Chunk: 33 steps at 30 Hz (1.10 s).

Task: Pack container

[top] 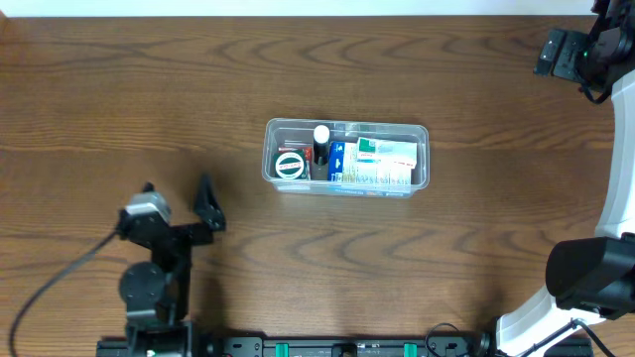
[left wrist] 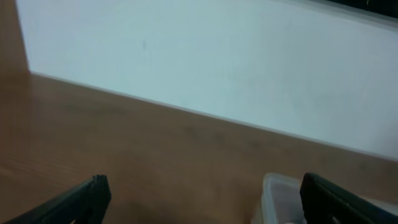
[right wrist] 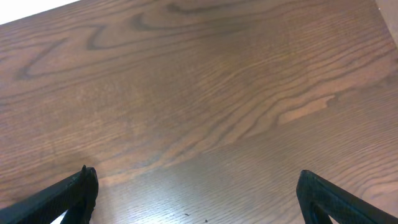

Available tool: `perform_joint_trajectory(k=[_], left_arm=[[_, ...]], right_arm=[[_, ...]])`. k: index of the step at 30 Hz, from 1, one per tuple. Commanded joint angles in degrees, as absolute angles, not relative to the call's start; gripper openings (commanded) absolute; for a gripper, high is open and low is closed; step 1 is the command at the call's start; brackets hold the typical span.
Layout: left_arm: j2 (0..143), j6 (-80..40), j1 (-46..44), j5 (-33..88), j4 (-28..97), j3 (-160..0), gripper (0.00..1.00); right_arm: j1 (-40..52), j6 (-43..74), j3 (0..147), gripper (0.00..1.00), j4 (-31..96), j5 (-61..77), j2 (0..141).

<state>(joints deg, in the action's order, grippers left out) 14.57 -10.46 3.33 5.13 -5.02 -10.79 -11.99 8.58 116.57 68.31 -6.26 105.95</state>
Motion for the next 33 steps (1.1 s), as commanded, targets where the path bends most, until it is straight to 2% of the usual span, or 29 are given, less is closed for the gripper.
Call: perform_joint_trajectory(k=[1, 5, 33], left_arm=[[10.66, -10.15, 3.68, 7.14, -5.85, -6.46, 0.98], [7.35, -10.13, 3.68, 7.09, -4.62, -2.85, 0.98], [7.35, -10.13, 3.68, 7.09, -4.62, -2.85, 0.98]], right_arm=[[-12.36, 9.19, 116.88, 0.99, 68.38, -6.63, 106.06], [-12.36, 9.19, 116.88, 0.99, 68.4, -6.63, 106.06], [-12.36, 9.19, 116.88, 0.99, 68.4, -6.66, 106.06]])
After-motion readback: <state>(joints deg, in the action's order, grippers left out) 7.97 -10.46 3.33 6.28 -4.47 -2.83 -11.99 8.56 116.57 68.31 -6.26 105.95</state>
